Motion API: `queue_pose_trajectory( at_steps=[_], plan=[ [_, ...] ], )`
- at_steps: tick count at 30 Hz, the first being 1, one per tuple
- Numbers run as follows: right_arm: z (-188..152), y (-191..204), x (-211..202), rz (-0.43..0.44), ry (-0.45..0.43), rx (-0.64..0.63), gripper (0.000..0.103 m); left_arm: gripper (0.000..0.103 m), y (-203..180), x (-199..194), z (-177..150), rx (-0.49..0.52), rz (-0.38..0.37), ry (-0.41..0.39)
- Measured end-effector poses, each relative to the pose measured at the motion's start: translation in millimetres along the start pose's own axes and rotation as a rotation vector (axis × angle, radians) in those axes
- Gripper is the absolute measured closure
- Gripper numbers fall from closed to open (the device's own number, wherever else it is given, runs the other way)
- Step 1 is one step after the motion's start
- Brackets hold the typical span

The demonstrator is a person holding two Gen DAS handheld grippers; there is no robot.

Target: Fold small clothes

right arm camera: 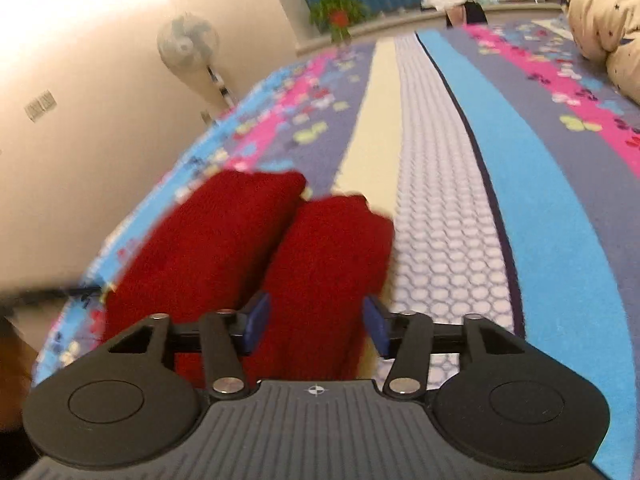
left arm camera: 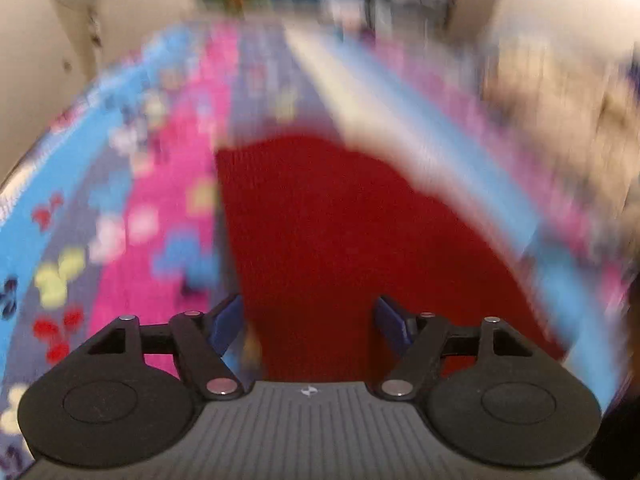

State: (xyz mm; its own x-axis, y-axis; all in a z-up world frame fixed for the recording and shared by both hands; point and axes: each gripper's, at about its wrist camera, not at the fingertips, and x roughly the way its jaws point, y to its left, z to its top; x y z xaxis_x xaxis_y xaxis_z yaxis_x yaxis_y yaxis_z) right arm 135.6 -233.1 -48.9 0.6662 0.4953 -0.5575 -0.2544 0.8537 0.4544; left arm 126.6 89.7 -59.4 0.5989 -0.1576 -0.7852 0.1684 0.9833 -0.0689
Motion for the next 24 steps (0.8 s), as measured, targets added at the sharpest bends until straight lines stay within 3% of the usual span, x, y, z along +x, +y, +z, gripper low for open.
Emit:
queue_pose_trajectory(
  at_steps=[2, 4, 6, 9, 10, 11, 12, 13, 15, 18, 21, 24],
  plan=[
    [-5, 5, -6, 0.047, 0.006, -0.003, 0.034, 0.025, 2, 11, -7, -0.035, 0.018, 0.049],
    [-11, 14, -5, 0.071, 0.038, -0.042, 0.032, 0.024, 6, 1, -4, -0.093, -0.012, 0.009],
    [-20, 23, 2, 0.061, 0.095, -0.107, 0.032, 0.023, 12, -9, -3, -0.147, -0.051, -0.025],
    [-37, 34, 13, 0.004, 0.155, -0.22, 0.034, 0.023, 16, 3, -5, -0.207, -0.072, 0.053],
    [-39, 36, 14, -0.006, 0.161, -0.249, 0.045, 0.025, 16, 8, -6, -0.226, -0.095, 0.084],
    [-39, 37, 14, 0.002, 0.172, -0.26, 0.068, 0.03, 16, 10, -8, -0.242, -0.116, 0.1],
    [-38, 37, 12, -0.009, 0.165, -0.26, 0.08, 0.041, 14, 9, -8, -0.24, -0.119, 0.091],
    [-34, 35, 5, -0.025, 0.15, -0.248, 0.1, 0.053, 11, 6, -8, -0.224, -0.125, 0.08],
    [-21, 25, -10, -0.015, 0.107, -0.165, 0.099, 0.06, 9, -4, -5, -0.212, -0.155, 0.047],
    [-15, 13, -22, -0.002, 0.092, -0.103, 0.099, 0.06, 10, -8, -6, -0.215, -0.178, 0.041],
    [-28, 10, -5, -0.1, 0.166, -0.164, 0.103, 0.054, 10, 5, -11, -0.197, -0.125, 0.101],
    [-29, 6, -3, -0.121, 0.174, -0.14, 0.103, 0.049, 12, -2, -8, -0.193, -0.126, 0.059]
  ],
)
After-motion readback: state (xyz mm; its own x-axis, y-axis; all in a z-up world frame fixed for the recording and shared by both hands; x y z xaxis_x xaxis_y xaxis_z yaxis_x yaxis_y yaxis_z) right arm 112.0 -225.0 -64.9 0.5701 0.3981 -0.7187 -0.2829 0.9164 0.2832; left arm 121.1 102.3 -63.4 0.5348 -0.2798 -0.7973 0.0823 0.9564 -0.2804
